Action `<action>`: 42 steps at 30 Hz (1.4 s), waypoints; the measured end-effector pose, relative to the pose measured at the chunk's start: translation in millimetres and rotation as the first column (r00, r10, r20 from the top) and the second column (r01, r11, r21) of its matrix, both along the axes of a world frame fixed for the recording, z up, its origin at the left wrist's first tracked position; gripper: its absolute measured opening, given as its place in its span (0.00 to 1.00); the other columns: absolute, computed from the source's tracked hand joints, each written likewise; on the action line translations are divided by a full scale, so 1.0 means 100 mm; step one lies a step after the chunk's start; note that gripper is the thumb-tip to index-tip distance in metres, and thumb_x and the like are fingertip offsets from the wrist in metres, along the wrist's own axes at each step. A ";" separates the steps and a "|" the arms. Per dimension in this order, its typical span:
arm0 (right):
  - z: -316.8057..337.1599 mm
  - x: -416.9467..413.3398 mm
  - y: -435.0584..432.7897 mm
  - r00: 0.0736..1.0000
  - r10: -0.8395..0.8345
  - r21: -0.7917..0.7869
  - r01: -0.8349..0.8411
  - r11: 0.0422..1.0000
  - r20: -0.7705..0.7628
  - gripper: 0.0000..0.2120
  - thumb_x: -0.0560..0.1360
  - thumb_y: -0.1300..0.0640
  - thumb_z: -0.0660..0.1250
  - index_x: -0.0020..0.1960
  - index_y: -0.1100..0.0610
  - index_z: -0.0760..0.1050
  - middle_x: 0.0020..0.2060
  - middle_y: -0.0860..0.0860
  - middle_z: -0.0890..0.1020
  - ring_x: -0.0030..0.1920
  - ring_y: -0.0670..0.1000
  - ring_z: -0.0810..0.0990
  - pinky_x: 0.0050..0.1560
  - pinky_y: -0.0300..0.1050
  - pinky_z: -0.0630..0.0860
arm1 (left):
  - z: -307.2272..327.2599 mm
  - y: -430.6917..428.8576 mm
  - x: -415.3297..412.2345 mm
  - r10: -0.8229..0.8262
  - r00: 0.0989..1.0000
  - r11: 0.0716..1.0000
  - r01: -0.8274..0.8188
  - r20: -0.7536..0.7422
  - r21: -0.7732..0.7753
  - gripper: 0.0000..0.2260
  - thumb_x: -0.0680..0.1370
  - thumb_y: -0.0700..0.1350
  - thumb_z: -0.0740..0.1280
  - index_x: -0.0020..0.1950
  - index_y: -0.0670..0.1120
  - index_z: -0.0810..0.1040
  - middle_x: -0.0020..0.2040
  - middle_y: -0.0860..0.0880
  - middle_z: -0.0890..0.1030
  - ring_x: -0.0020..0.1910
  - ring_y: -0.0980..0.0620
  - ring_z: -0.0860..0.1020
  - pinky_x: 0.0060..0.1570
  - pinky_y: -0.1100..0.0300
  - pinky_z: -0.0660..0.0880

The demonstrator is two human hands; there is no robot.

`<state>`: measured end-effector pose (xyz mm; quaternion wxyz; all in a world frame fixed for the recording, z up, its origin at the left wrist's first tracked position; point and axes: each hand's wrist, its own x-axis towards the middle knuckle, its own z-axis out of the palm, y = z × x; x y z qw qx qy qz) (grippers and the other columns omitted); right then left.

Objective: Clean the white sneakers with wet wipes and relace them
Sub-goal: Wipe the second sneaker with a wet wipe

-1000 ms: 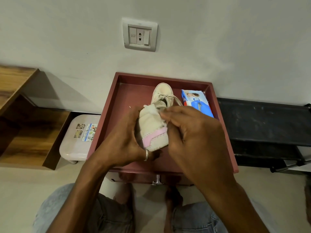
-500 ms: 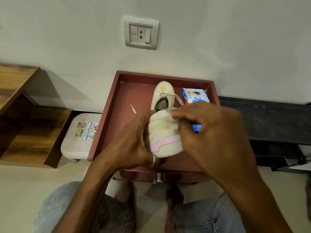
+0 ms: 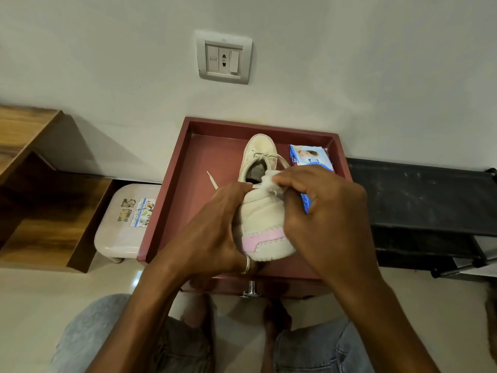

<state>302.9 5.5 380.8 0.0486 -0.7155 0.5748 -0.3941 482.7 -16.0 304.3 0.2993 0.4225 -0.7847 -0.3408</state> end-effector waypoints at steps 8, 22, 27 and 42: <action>-0.06 -0.03 -0.01 0.994 0.056 -0.014 -0.058 0.998 -0.097 0.11 0.71 0.67 0.68 0.49 0.58 0.84 0.48 0.51 0.85 0.50 0.47 0.81 0.53 0.35 0.76 | -0.06 -0.02 0.00 -0.031 0.999 1.000 0.031 -0.017 0.004 0.41 0.62 0.51 0.79 0.73 0.56 0.65 0.64 0.54 0.74 0.64 0.55 0.75 0.59 0.56 0.78; -0.15 -0.22 -0.10 0.982 0.042 0.069 -0.056 0.996 0.187 0.09 0.75 0.66 0.69 0.49 0.54 0.84 0.44 0.36 0.81 0.48 0.32 0.79 0.48 0.24 0.73 | -0.05 -0.02 -0.07 -0.060 0.997 0.997 0.062 0.043 -0.054 0.46 0.61 0.50 0.82 0.74 0.54 0.64 0.64 0.55 0.72 0.63 0.54 0.74 0.58 0.54 0.78; -0.35 -0.46 -0.17 0.983 -0.049 0.332 -0.013 0.943 0.177 0.10 0.76 0.61 0.70 0.50 0.47 0.84 0.41 0.30 0.80 0.49 0.34 0.79 0.44 0.26 0.76 | -0.02 0.00 0.00 -0.029 0.999 1.000 0.029 0.013 0.004 0.45 0.61 0.50 0.80 0.73 0.58 0.60 0.63 0.54 0.72 0.63 0.54 0.74 0.56 0.52 0.81; -0.43 -0.12 -0.15 0.976 -0.017 0.662 -0.136 0.737 0.219 0.23 0.70 0.32 0.62 0.45 0.50 0.81 0.35 0.46 0.84 0.38 0.46 0.82 0.45 0.55 0.81 | -0.08 0.04 0.18 0.049 0.891 0.969 0.068 0.452 -0.238 0.50 0.60 0.44 0.84 0.75 0.62 0.62 0.83 0.53 0.50 0.83 0.44 0.47 0.46 0.49 0.85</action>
